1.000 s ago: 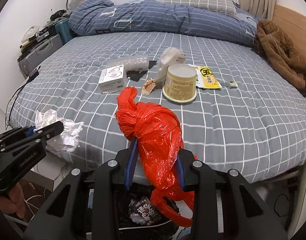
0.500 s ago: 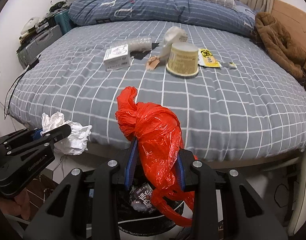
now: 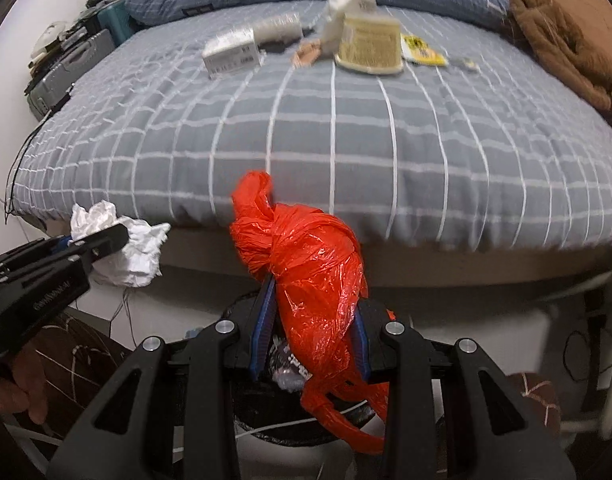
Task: Collect trash
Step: 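Lift the tissue and red bag and carry both down over the trash bin, then open the right tool to drop the red bag into the bin, then open the left tool to drop the tissue into the bin, then raise both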
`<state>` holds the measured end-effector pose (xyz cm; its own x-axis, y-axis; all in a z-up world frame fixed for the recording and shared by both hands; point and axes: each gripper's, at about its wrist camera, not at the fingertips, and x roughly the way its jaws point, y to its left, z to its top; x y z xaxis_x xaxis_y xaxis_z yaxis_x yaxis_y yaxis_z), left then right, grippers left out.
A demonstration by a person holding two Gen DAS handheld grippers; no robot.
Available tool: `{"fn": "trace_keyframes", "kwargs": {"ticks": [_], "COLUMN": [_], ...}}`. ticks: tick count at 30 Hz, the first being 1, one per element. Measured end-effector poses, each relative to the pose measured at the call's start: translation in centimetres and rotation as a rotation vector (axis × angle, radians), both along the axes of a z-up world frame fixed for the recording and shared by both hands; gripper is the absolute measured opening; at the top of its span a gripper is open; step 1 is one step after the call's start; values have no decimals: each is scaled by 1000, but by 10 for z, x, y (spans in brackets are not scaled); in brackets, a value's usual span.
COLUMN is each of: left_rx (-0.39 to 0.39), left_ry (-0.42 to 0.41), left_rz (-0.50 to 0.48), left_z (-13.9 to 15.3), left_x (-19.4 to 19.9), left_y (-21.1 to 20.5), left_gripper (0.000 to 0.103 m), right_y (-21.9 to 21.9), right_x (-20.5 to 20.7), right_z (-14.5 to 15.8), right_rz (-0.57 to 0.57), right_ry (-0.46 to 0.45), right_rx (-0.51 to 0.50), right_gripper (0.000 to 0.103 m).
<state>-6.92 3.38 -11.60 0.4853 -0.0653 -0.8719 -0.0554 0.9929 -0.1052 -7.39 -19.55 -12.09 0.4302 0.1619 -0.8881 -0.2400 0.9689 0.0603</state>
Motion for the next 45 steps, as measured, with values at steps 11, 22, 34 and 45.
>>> {"fn": "trace_keyframes", "kwargs": {"ticks": [11,22,34,45], "left_rx": [-3,-1,2,2], "left_ry": [73,127,126,134], "left_rz": [-18,15,25,-24], "left_z": [-44,-69,-64,-66], "left_x": [-15,-25,-23,-14], "left_y": [-12,-9,-19,-55], "left_gripper": [20,20,20,20], "right_y": [-8,-4,-20,-67], "right_x": [-17,-26,-25,-12], "right_z": [-44,-73,-54,-29], "right_rz": [-14,44,43,-23], "right_ry": [96,143,55,-35], "right_rx": [-28,-74,-72,-70], "right_gripper": [32,43,82,94]}}
